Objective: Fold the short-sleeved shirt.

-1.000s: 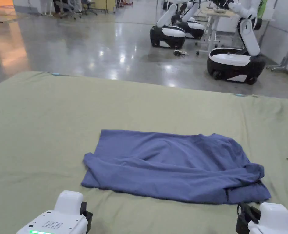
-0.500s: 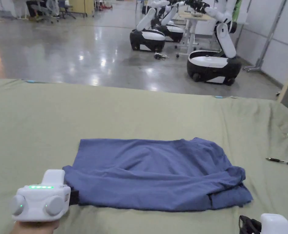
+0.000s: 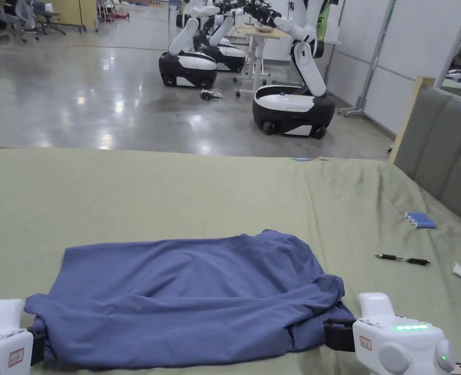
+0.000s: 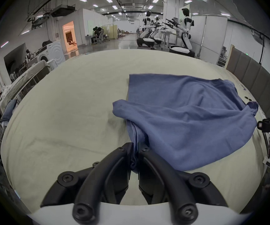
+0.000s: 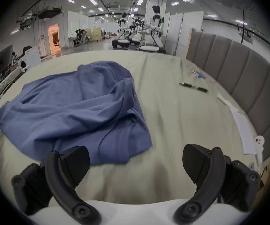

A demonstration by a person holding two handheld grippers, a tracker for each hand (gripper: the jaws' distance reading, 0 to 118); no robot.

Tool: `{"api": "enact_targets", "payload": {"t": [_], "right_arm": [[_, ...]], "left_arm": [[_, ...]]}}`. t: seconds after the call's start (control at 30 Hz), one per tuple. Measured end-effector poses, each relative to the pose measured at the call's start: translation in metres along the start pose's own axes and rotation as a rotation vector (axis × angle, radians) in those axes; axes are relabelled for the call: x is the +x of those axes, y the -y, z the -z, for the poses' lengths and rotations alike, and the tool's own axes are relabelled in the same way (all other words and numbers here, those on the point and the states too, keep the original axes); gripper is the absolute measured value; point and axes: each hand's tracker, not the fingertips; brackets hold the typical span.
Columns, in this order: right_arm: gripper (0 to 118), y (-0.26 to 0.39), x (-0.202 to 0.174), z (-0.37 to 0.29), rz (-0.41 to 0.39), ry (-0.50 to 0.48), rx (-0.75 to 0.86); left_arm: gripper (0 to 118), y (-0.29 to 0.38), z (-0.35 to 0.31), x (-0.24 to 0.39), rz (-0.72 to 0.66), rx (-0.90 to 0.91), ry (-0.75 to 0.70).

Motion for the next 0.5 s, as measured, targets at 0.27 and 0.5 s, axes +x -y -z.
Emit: {"api": "enact_targets", "payload": {"t": [0.27,0.5], "right_arm": [[12,0.002,0.001,-0.003,0.095,-0.128,-0.020],[10,-0.018,0.017,-0.081,0.180,-0.171,0.078]], "left_arm": [[7,-0.002,0.005,-0.004,-0.009,-0.004,0.014],[7,-0.016,-0.054,-0.019,-0.101,0.095,0.091]]}}
